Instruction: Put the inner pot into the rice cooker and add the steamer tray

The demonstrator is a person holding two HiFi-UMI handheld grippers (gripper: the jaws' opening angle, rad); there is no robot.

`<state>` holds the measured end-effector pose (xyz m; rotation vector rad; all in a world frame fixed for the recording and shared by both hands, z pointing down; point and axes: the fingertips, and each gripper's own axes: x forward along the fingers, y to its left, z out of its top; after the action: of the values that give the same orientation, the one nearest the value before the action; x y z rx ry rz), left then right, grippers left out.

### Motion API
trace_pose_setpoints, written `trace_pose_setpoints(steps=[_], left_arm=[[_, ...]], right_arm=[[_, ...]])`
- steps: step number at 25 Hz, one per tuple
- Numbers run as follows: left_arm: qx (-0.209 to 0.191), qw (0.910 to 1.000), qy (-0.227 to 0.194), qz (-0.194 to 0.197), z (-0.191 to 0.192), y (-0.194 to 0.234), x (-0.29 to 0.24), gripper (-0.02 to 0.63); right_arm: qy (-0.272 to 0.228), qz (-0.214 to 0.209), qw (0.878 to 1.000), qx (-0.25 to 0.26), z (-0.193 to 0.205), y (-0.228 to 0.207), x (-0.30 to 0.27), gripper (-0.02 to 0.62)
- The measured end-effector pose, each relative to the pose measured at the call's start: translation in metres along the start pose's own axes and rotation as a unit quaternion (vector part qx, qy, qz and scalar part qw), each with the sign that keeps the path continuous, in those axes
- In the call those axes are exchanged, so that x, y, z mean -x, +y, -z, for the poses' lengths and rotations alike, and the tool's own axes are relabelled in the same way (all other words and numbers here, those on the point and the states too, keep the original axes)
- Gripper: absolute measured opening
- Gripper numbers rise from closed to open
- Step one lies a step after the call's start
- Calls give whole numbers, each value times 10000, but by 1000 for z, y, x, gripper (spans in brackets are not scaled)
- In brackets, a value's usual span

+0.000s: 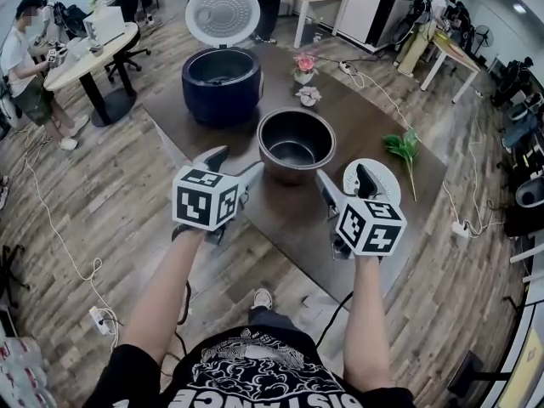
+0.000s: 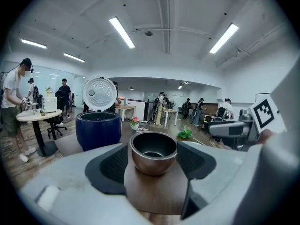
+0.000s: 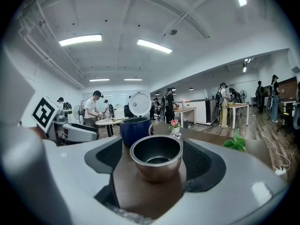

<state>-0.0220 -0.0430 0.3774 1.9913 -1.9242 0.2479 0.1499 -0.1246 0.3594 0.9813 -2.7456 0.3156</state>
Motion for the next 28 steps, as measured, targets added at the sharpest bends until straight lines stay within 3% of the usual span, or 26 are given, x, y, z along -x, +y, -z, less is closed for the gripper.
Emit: trace_pose_setpoints(steps=[13, 28], left_arm=[[42, 9997, 153, -181, -32, 24, -86, 331], [46, 9996, 252, -134, -39, 33, -140, 331]], right_arm=[[121, -64, 9997, -218, -17, -68, -75, 391], [251, -18, 9991, -332, -9, -105, -104, 391]])
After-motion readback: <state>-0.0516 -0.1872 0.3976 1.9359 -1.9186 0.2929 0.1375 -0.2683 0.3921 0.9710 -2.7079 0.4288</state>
